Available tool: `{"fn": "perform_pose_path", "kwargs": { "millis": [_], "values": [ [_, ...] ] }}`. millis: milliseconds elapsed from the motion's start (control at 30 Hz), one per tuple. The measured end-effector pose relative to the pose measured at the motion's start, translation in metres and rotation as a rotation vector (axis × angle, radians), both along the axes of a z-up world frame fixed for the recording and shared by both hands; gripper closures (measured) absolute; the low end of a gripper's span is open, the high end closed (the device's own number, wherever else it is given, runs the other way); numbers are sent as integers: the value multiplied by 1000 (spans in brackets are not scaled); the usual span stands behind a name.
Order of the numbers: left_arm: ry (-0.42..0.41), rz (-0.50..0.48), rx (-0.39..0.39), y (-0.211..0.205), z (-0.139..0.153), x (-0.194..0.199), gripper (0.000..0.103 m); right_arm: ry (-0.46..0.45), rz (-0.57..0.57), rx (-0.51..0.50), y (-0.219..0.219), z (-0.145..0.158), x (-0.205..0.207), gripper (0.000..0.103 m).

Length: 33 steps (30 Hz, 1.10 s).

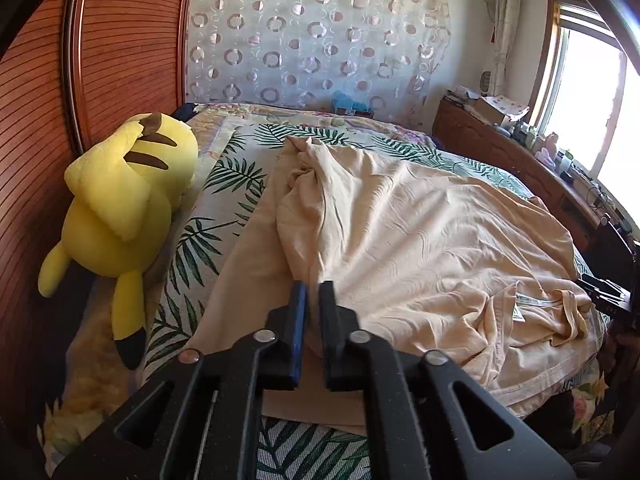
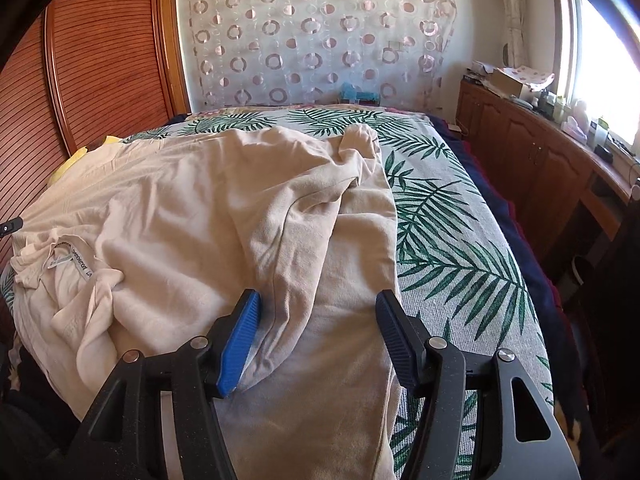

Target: Fold small clothes

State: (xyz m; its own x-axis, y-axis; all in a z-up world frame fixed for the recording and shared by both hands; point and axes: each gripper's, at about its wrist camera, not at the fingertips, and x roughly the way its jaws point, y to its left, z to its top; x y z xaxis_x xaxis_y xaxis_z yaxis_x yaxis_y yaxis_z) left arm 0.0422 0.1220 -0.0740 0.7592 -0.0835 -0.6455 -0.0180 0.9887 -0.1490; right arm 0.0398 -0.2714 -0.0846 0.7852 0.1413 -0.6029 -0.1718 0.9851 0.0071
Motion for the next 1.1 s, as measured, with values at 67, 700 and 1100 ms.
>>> {"fn": "perform_pose_path", "kwargs": {
  "millis": [67,700,1100],
  "values": [
    [-16,-7,8,0,3,-2,62,9,2,10,-2,1,-1,41],
    [13,42,45,20,-9,-4,27,23,114,112,13,32,-44,41],
    [-20,-14,58,-4,1,-13,27,109,335,66,108,19,-9,71]
  ]
}}
